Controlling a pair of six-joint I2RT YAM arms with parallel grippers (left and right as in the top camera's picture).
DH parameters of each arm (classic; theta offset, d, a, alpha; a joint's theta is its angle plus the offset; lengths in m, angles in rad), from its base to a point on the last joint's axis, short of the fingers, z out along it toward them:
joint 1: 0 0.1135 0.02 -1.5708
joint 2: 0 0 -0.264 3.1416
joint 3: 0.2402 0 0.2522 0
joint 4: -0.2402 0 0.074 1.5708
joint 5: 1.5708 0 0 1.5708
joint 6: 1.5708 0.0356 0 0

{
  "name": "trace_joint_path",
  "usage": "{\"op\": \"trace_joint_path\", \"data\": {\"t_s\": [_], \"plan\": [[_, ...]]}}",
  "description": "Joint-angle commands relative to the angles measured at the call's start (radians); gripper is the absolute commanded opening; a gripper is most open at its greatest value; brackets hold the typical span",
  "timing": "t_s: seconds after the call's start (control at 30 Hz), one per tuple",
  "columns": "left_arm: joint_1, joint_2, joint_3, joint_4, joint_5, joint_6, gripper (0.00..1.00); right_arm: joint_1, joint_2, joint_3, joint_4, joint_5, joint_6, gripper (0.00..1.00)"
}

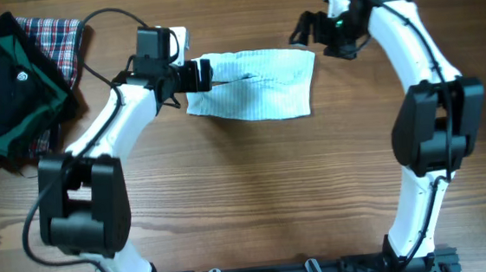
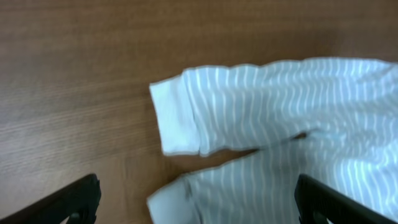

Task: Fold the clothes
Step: 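Pull the shirt flat with the right gripper and release it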

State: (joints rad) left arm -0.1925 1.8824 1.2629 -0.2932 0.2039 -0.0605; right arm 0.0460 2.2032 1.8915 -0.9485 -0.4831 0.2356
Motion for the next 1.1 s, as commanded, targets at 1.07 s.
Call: {"op": "trace_joint_path", "data": {"t_s": [1.07], "plan": [[0.057,0.259,0.005,0.363,0.212,0.026,0.96,-0.021,0.032,-0.146,0.197,-0.011,-0.052,0.95]]}}
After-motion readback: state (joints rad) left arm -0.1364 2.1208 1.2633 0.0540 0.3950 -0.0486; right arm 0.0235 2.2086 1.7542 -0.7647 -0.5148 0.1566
